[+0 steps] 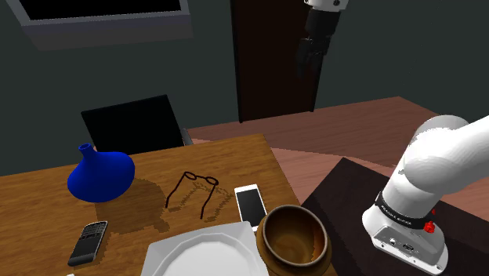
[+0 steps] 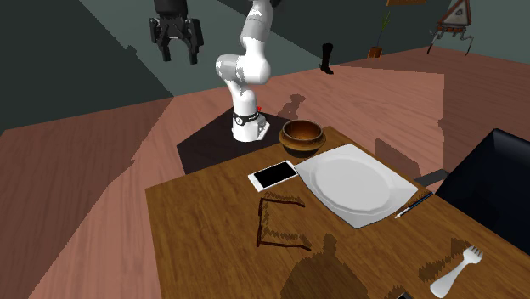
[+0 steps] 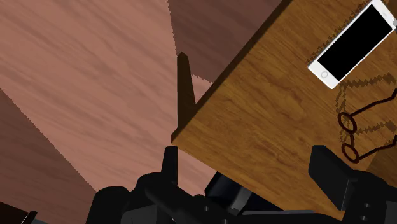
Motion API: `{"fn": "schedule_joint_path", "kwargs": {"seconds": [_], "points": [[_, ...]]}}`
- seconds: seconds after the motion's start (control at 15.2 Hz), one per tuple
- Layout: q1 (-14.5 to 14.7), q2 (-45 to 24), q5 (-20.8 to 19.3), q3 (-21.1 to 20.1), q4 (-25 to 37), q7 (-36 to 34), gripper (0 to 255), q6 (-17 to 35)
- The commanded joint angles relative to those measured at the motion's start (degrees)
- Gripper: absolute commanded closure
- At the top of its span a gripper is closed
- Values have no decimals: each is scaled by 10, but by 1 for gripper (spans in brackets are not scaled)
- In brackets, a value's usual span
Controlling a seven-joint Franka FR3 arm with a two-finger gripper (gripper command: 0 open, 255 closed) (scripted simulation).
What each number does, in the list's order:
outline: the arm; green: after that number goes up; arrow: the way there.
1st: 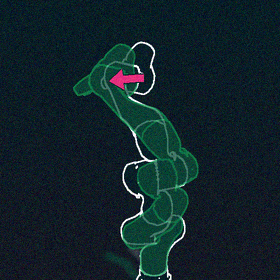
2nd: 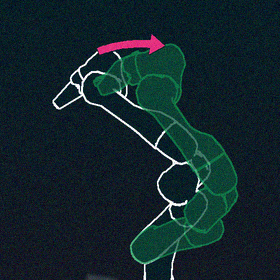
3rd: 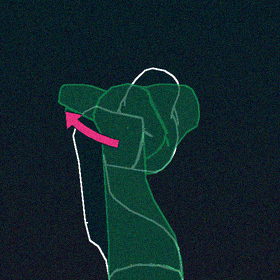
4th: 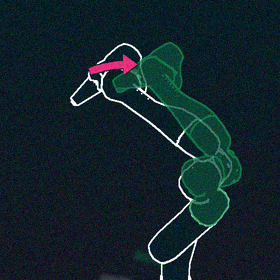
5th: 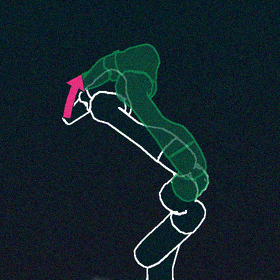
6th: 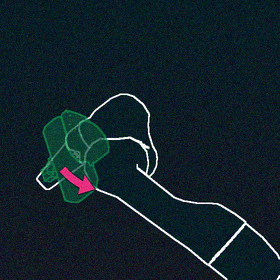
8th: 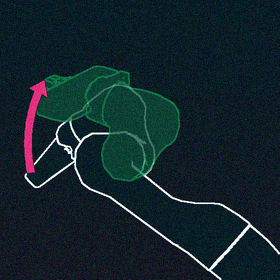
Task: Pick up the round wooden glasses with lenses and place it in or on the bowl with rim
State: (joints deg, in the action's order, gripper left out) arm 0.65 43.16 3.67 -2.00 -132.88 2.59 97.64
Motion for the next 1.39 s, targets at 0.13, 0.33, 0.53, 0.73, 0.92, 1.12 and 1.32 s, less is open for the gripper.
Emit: {"fn": "schedule_joint_path", "kwargs": {"seconds": [0.13,0.33,0.53,0.73,0.92,1.12,1.32], "points": [[9,-18,8,-15,-12,-6,0,31],[22,-50,18,-38,-24,-14,0,79],[35,-87,25,-61,-31,-23,0,126],[45,-129,30,-84,-32,-32,0,172],[55,-175,31,-108,-28,-43,0,216],[62,-224,26,-132,-18,-55,0,258],[68,-278,15,-155,-2,-71,0,297]]}}
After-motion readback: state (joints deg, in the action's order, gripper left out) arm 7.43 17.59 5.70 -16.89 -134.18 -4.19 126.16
